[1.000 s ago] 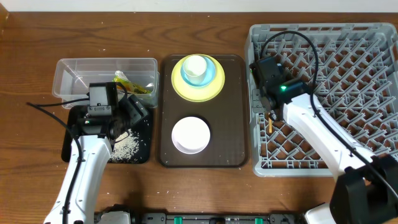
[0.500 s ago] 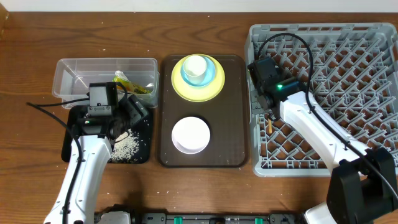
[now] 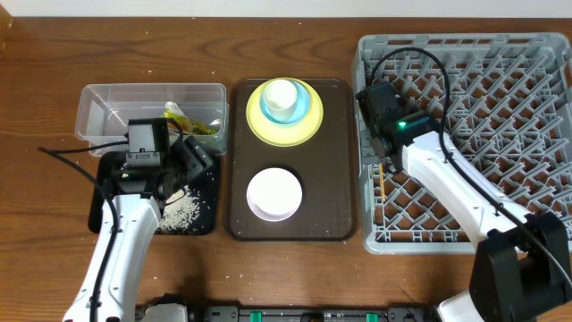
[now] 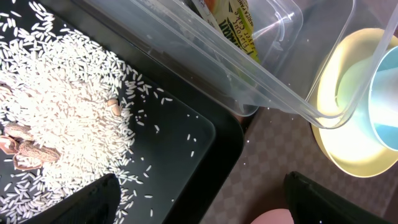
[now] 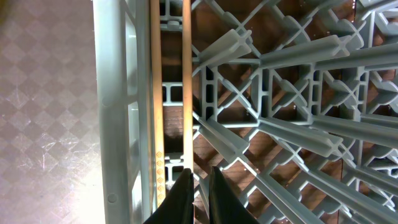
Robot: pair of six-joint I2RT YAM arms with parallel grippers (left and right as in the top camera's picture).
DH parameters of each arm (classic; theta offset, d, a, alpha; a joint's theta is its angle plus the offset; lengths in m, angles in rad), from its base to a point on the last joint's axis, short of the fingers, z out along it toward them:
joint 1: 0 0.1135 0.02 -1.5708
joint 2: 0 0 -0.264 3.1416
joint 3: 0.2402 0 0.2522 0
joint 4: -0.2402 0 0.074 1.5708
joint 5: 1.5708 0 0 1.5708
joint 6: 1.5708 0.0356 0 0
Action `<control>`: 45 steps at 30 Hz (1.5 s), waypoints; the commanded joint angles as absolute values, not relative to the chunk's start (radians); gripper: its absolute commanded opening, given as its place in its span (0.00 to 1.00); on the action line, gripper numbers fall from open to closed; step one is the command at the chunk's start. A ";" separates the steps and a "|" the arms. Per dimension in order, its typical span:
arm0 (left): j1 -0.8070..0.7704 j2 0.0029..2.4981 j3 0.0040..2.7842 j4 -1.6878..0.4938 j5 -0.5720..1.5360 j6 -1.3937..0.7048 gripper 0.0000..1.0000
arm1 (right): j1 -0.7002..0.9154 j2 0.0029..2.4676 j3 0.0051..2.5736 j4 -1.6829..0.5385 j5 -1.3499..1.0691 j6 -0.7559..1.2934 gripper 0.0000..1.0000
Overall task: Sort waste into correct bins and load items into the dishwasher rack
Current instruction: 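Move the right gripper down to the white bowl's rim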
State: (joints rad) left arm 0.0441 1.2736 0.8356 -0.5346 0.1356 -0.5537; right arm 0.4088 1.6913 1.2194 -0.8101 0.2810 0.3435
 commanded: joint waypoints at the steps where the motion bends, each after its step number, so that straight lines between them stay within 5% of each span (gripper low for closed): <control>1: 0.047 1.266 0.831 -0.537 0.138 -0.558 0.87 | 0.400 1.691 1.213 -0.808 0.283 0.332 0.08; 6: 0.047 1.266 0.831 -0.536 0.138 -0.558 0.87 | 0.401 1.684 1.229 -0.815 0.279 0.332 0.01; 22: 0.047 1.266 0.831 -0.537 0.138 -0.558 0.87 | 0.519 1.604 1.305 -0.697 -0.211 0.332 0.05; 45: 0.047 1.266 0.831 -0.540 0.065 -0.558 0.87 | 1.042 1.814 1.294 -0.583 0.048 0.253 0.22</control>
State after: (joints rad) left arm 0.0441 1.2736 0.8356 -0.5385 0.0914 -0.5537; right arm 1.0214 1.7679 1.2942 -0.5861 -0.0235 0.2726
